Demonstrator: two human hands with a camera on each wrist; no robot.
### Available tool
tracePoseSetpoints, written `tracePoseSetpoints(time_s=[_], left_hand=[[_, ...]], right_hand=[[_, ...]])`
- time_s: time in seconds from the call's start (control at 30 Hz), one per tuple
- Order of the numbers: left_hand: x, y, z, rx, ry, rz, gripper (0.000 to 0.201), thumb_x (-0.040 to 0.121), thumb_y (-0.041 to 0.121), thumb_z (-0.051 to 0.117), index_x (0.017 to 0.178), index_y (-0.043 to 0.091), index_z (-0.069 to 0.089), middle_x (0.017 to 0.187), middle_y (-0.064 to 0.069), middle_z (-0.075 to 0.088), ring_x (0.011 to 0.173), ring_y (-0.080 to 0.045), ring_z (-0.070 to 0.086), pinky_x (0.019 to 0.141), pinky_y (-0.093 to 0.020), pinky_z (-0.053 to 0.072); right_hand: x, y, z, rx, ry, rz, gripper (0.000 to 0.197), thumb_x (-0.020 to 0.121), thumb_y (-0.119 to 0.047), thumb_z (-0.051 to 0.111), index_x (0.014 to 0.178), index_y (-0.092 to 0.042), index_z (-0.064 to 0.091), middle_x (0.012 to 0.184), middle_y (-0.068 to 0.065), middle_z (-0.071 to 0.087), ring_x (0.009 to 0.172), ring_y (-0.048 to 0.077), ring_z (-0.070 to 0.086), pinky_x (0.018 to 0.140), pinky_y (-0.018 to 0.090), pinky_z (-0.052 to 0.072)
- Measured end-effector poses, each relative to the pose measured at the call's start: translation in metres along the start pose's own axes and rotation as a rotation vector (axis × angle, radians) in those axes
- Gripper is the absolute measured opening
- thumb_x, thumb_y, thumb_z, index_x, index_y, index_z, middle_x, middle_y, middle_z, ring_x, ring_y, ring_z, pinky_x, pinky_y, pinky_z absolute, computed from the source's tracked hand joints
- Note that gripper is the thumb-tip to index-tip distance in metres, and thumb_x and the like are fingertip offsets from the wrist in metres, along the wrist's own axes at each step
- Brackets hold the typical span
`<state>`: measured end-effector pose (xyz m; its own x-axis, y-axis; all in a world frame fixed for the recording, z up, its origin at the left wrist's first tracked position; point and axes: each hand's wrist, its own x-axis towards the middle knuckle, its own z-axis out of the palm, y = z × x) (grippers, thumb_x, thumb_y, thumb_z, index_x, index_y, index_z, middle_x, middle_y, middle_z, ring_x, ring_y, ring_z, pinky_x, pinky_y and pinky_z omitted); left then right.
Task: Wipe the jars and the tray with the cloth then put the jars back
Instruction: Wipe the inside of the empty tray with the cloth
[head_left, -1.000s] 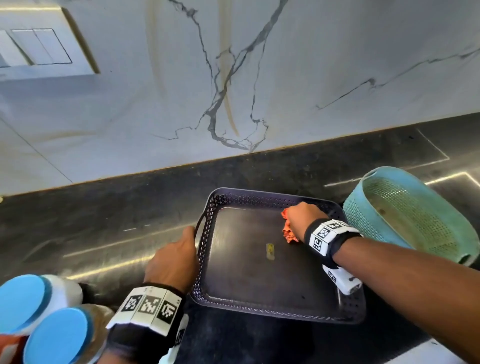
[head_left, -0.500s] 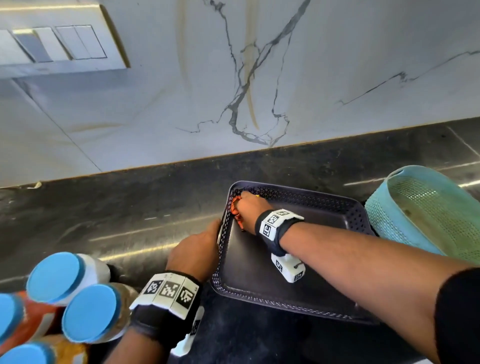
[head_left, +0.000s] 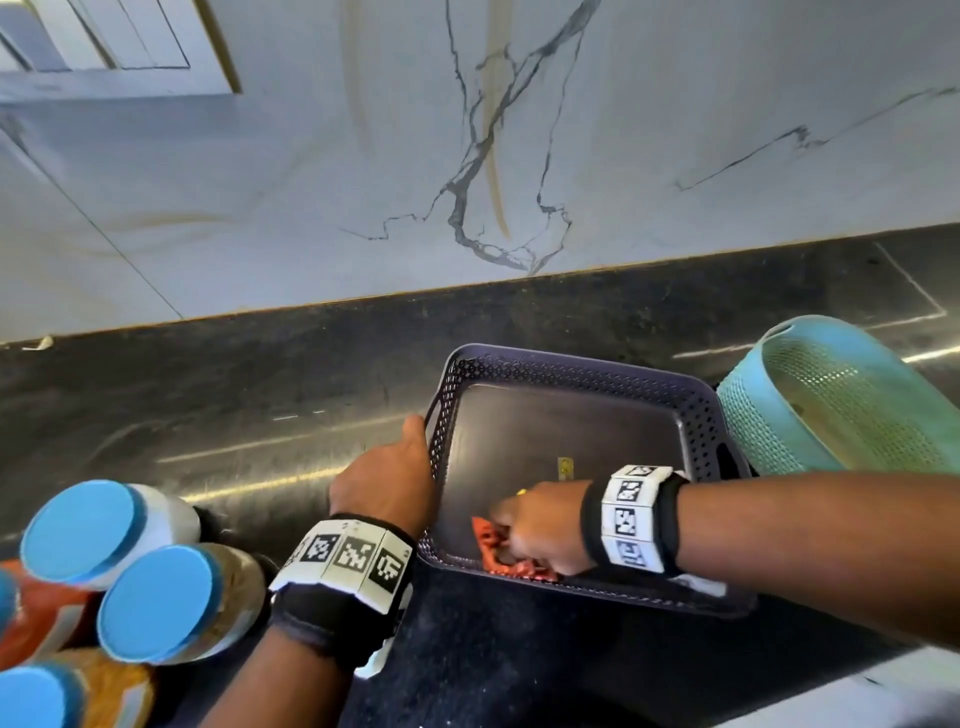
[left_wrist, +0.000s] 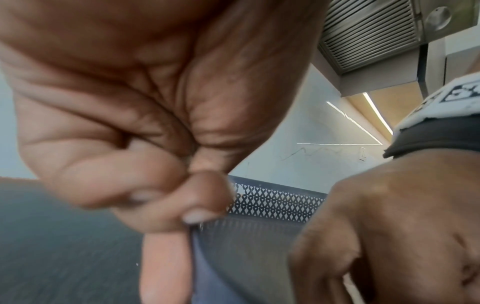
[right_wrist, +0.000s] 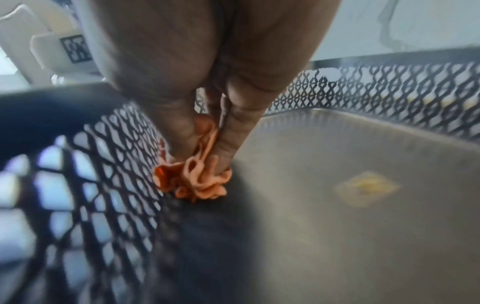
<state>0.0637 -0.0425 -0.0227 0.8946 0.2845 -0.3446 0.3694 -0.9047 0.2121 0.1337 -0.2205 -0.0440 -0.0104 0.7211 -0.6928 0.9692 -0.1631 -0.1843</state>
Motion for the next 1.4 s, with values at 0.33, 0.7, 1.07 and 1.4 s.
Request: tracePoseSetpoints(time_s=[0.33,0.7,1.07,1.4], left_hand=[[0.004,-0.002,0.001,0.049,-0.015,0.063,0.023,0.1,0.013,0.047,0.122,0.016,0.04,0.096,-0.013,0.073,0.082,-0.034,0.07,0.069,-0.041,0.052],[0.005,0.0,0.005,0.09,0.024,0.031,0.01,0.098,0.004,0.042,0.1,0.01,0.033,0.079,-0.014,0.064,0.067,-0.035,0.06,0.061,-0.041,0.048],[0.012,-0.006,-0.005,-0.012,-0.063,0.044,0.026,0.098,0.023,0.054,0.122,0.022,0.044,0.102,-0.015,0.074,0.083,-0.035,0.072,0.078,-0.046,0.06],[0.026,-0.013,-0.021,-0.345,-0.19,0.026,0.051,0.1,0.024,0.059,0.148,0.024,0.041,0.122,-0.016,0.071,0.107,-0.033,0.07,0.09,-0.048,0.059]], right_hand=[[-0.073,0.098,-0.019,-0.066,-0.027,0.441,0.01,0.09,-0.014,0.055,0.088,-0.019,0.064,0.102,0.008,0.063,0.1,0.031,0.063,0.073,0.032,0.042],[-0.041,0.039,0.031,-0.026,-0.131,-0.022,0.023,0.085,-0.007,0.059,0.101,-0.013,0.074,0.109,0.01,0.062,0.095,0.027,0.059,0.068,0.029,0.037],[-0.05,0.059,-0.008,0.207,0.099,0.3,0.031,0.079,-0.02,0.059,0.103,-0.026,0.076,0.094,0.004,0.073,0.089,0.027,0.068,0.079,0.033,0.055],[0.028,0.071,-0.044,1.791,1.022,0.616,0.034,0.083,0.02,0.063,0.08,-0.014,0.065,0.09,0.013,0.067,0.083,0.029,0.07,0.079,0.048,0.063]])
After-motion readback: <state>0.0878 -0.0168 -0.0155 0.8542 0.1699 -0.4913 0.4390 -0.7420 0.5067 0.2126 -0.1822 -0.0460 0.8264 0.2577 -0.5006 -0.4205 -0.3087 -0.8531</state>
